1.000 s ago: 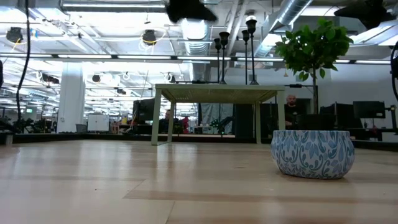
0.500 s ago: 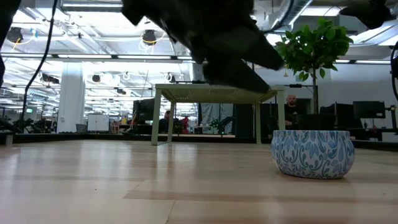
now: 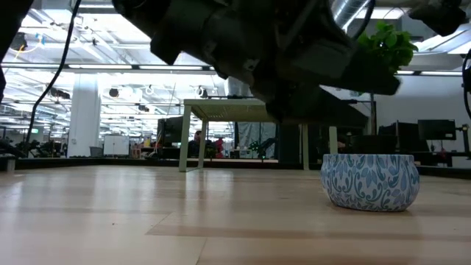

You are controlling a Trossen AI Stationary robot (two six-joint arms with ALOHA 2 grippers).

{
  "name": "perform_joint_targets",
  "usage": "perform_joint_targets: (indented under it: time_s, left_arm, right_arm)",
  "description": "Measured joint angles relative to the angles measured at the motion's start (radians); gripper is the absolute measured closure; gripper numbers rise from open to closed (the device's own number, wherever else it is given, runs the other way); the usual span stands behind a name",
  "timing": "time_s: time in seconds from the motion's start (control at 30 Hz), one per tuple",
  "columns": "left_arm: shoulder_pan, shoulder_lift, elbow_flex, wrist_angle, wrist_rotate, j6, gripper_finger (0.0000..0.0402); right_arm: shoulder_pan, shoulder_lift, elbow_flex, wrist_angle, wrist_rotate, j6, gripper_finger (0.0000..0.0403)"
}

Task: Pick & Place candle stick holders
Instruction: Put the light blue scented candle on the shelf

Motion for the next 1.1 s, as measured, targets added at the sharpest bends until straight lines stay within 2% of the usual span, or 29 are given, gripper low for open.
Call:
perform_joint_targets:
  time_s: [0.1,0.3,0.8,1.1]
  left_arm:
    - [-0.019,0.018,0.0,0.022,-0.01,0.026,0.0063]
    - [-0.027,0.032,0.0,0.023,-0.126,0.053,0.0056]
    - [-0.05,0.039,0.0,0.024,-0.13,0.074,0.0054]
    - [-0.061,0.1,0.0,0.09,-0.151,0.071,0.0054]
  right_arm:
    - [0.0,0.0,0.0,-0.003,-0.01,-0.001,0.0026]
    - [0.0,0.0,0.0,-0.003,-0.01,-0.008,0.0026]
    - [0.0,0.0,0.0,-0.026,-0.011,-0.003,0.0026]
    - [0.0,0.0,0.0,-0.026,-0.011,0.0,0.0026]
